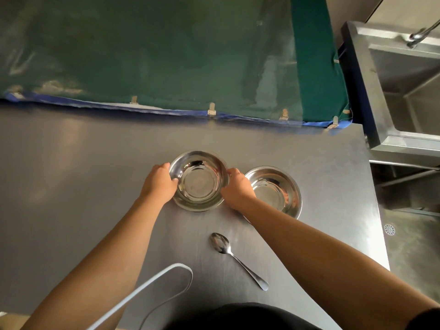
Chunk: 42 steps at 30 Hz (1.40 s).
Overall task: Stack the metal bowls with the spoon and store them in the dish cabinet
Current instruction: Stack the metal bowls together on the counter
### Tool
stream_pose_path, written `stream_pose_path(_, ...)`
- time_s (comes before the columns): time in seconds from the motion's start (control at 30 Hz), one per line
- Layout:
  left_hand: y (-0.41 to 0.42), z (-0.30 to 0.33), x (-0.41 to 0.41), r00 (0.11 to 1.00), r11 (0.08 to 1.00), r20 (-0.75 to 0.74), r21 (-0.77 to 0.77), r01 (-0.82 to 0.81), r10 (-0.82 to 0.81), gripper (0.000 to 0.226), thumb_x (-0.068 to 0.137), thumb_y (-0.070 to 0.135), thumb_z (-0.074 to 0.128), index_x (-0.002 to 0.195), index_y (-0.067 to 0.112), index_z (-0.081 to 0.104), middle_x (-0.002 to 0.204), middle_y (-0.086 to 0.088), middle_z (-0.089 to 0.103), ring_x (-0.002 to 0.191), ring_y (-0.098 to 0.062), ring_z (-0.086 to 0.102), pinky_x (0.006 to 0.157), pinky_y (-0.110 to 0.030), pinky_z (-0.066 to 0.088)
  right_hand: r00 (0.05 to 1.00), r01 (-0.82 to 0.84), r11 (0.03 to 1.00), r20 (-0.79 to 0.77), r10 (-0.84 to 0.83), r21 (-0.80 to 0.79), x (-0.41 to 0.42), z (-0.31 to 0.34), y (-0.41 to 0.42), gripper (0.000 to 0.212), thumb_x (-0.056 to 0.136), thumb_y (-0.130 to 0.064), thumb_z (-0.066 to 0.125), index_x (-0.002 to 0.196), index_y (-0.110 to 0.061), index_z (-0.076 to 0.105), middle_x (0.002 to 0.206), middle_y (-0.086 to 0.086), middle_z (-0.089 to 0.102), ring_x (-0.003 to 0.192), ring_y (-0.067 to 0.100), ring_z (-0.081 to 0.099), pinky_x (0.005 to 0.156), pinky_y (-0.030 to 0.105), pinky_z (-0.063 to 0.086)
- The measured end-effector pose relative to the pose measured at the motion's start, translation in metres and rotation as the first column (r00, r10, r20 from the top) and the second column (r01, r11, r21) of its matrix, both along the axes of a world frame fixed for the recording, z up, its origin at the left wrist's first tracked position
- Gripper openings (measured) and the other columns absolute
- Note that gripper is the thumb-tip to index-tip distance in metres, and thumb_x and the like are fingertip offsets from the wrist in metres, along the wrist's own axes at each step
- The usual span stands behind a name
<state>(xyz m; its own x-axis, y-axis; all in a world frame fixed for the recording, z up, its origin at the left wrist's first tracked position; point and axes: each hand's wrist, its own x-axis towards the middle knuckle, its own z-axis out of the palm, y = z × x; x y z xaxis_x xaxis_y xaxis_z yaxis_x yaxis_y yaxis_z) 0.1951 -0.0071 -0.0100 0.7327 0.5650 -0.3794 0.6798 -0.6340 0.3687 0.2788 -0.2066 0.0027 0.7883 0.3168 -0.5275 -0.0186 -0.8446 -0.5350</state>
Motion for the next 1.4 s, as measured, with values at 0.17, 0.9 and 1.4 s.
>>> stream_pose_path(0.17,0.002,0.011,-0.016,0.998,0.999,0.052,0.013,-0.031,0.030,0.021,0.089,0.021,0.064,0.106,0.008,0.065,0.105,-0.013,0.066,0.092,-0.037,0.063,0.075,-0.039,0.052,0.999,0.050,0.997,0.002,-0.050,0.059,-0.003,0.007,-0.007,0.052,0.090,-0.011,0.062,0.141,-0.012,0.053,0.130,0.008,0.066,0.113,0.028,0.064,0.081,0.029,0.049)
stream_pose_path(0.9,-0.143,0.036,0.025,0.958,0.973,0.264,-0.165,0.160,-0.112,0.031,0.085,0.025,0.068,0.115,0.016,0.067,0.108,-0.003,0.068,0.091,-0.023,0.062,0.073,-0.029,0.043,0.901,0.397,0.903,0.116,-0.418,0.166,0.016,0.028,-0.171,0.036,0.092,-0.030,0.066,0.124,-0.015,0.066,0.098,-0.007,0.065,0.090,0.017,0.062,0.076,0.029,0.047)
stream_pose_path(1.4,-0.192,-0.003,0.021,0.951,0.966,0.199,-0.057,0.252,-0.237,0.057,0.085,0.016,0.071,0.137,0.013,0.047,0.125,-0.012,0.055,0.118,-0.033,0.051,0.094,-0.041,0.046,0.947,0.296,0.955,0.125,-0.296,0.019,0.030,-0.009,-0.202,0.041,0.093,-0.023,0.060,0.134,-0.015,0.061,0.127,0.009,0.062,0.103,0.026,0.063,0.081,0.031,0.049)
